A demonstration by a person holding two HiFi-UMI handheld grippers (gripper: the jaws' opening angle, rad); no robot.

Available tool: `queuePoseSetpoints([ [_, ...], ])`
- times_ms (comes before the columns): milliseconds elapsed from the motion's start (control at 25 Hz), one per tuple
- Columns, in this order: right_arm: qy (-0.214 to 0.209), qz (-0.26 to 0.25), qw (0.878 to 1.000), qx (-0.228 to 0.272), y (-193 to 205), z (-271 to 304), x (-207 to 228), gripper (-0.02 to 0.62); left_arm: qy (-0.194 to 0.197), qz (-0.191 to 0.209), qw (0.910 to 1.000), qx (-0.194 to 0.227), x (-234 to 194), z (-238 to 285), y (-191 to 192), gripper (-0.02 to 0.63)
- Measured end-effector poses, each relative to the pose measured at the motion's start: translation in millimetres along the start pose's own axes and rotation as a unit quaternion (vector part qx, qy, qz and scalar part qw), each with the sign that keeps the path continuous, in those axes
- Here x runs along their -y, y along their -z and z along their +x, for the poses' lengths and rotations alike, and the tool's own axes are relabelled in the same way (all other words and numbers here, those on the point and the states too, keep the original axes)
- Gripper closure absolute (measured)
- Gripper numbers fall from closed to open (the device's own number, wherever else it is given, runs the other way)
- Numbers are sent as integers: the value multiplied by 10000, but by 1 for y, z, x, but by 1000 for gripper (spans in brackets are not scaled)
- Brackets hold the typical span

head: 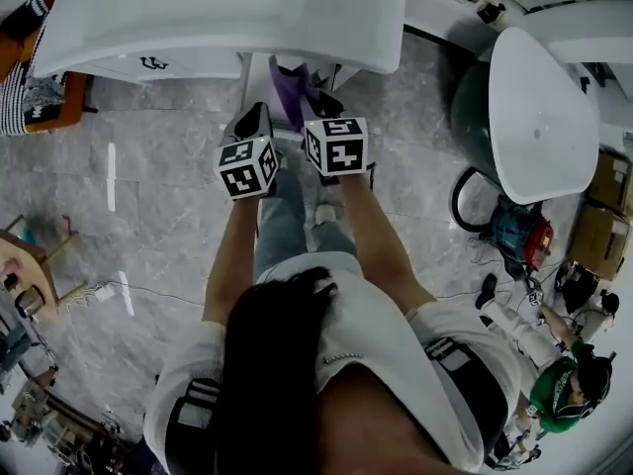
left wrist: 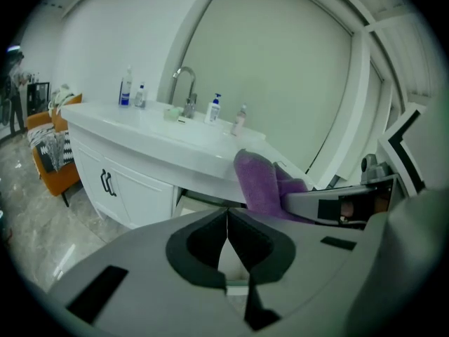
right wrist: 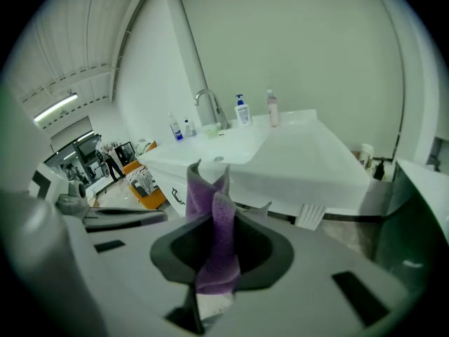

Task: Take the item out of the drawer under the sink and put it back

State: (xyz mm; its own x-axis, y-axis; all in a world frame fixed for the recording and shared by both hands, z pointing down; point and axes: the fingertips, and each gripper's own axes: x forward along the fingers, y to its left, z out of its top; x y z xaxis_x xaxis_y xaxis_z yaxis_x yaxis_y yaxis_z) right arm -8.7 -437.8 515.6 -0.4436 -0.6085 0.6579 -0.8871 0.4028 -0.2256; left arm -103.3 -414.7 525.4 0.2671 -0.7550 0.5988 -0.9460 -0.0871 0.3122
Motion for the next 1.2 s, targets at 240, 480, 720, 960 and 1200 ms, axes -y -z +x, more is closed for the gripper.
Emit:
queuePoseSetpoints([
  [240, 52, -179, 9988, 447, -19, -42, -2, 512, 165, 121, 9992, 342, 31, -23, -26, 601],
  [480, 189, -312, 9946, 969, -34, -94, -2, 512, 363, 238, 9962, 757, 64, -53, -43, 601],
  [720, 296, -569, 9864, 1516, -46, -134, -9, 512, 473, 412, 9932, 979, 86, -77, -46, 601],
  [960, 411, -692, 9803, 1805, -41, -157, -13, 514, 508, 500, 9913, 1111, 103, -97, -44, 601],
  [1200, 463, -709, 9779, 1913, -40, -168, -11, 512, 647, 646, 9878, 1259, 121, -105, -45, 601],
])
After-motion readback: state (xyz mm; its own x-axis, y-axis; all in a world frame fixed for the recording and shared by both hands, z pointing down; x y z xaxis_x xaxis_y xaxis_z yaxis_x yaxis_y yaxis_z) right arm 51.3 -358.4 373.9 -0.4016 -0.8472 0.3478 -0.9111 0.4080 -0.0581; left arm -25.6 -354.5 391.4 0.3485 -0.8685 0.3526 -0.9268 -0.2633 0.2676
